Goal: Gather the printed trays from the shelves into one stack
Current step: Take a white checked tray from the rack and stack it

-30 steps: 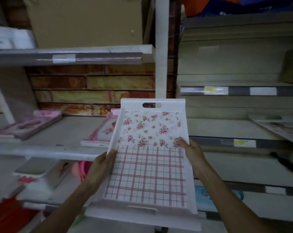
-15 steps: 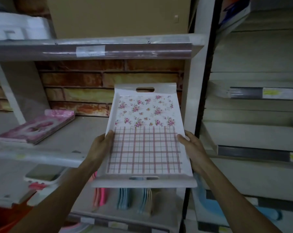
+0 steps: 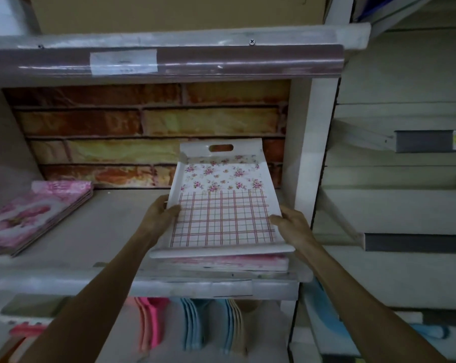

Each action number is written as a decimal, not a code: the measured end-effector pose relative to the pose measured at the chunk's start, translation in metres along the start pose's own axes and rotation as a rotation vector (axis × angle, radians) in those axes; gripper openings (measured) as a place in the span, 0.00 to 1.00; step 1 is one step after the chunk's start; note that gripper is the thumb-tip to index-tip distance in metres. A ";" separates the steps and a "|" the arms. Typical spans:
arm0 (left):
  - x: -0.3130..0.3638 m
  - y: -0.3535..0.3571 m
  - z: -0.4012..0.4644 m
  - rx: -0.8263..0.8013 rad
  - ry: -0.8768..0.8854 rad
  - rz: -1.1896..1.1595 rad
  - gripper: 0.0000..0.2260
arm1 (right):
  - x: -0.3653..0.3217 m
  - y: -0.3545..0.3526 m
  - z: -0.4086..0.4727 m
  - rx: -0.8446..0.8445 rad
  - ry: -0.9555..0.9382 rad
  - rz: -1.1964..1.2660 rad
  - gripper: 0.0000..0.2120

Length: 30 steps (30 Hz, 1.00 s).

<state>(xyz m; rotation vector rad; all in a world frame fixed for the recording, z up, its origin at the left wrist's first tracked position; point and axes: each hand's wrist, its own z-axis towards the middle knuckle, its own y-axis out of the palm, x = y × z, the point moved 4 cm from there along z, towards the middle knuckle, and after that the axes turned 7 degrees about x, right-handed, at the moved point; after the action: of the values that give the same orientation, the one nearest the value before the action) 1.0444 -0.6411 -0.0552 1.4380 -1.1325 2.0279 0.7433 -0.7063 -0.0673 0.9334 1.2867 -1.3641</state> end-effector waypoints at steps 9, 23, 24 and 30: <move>-0.030 0.028 0.024 -0.082 0.037 0.210 0.18 | 0.040 0.009 0.016 -0.011 0.061 -0.156 0.15; -0.044 0.042 0.034 -0.066 0.098 0.433 0.18 | 0.057 0.008 0.015 -0.026 0.042 -0.228 0.15; -0.044 0.042 0.035 -0.070 0.095 0.452 0.18 | 0.056 0.008 0.016 -0.034 0.041 -0.238 0.14; -0.028 0.032 0.029 0.021 0.244 0.504 0.18 | 0.036 -0.010 0.018 0.011 0.006 -0.276 0.13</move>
<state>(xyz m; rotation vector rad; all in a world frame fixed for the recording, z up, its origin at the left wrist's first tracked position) 1.0489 -0.6799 -0.0890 0.9355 -1.4736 2.4703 0.7280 -0.7300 -0.0973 0.7879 1.4540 -1.5818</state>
